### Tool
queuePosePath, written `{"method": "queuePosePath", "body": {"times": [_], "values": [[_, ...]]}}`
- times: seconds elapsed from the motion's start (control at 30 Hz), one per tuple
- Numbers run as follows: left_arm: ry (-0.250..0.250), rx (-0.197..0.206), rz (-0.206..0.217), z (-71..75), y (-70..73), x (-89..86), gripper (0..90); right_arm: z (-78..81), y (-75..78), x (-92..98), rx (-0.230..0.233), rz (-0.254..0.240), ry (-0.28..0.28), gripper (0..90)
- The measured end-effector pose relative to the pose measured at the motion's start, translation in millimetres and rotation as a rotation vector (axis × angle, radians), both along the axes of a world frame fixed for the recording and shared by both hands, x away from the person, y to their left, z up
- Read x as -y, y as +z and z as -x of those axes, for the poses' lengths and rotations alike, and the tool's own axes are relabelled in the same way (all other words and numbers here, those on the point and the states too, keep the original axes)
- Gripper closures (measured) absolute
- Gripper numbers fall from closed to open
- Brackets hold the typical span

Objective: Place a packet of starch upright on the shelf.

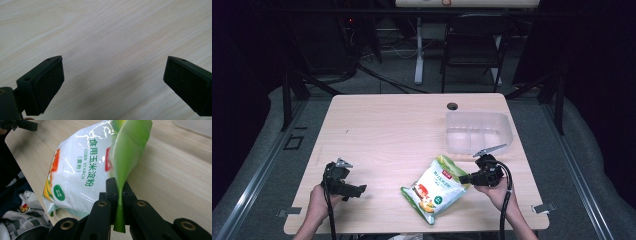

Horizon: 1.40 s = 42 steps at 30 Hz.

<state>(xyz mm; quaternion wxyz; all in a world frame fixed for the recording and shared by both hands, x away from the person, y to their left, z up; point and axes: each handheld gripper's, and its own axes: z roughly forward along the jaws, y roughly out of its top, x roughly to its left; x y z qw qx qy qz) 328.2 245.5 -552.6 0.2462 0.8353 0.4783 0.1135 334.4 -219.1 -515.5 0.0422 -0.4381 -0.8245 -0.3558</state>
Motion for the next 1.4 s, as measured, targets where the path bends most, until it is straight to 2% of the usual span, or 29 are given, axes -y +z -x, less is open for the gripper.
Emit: {"method": "queuePosePath", "body": {"times": [0.23, 0.3, 0.47, 0.8, 1.1, 1.27, 1.4], "values": [[-0.009, 0.000, -0.001, 0.0, 0.6, -0.3, 3.1, 1.5, 3.8, 1.5, 0.015, -0.001, 0.011, 88.5], [-0.009, 0.002, 0.000, 0.0, 0.5, -0.3, 3.1, 2.4, 5.9, 2.2, 0.023, -0.017, 0.004, 88.6], [-0.017, -0.001, 0.000, 0.5, 0.6, 0.2, 3.1, 3.9, 11.6, 3.9, 0.033, 0.003, 0.010, 88.8], [-0.023, 0.009, 0.010, 0.3, 0.7, 0.3, 2.8, 6.1, 17.0, 5.0, 0.051, 0.009, 0.018, 88.8], [-0.024, 0.012, 0.010, 0.7, 0.8, 1.9, 2.8, 10.9, 31.2, 3.9, 0.072, -0.015, 0.024, 89.2], [-0.039, 0.010, 0.000, 0.5, 1.0, 3.1, 2.8, 7.4, 37.8, 4.4, 0.083, -0.023, 0.031, 89.2], [-0.026, 0.008, 0.008, 0.1, 0.2, 2.2, 2.6, 7.4, 42.1, 5.5, 0.085, -0.034, 0.035, 89.3]]}}
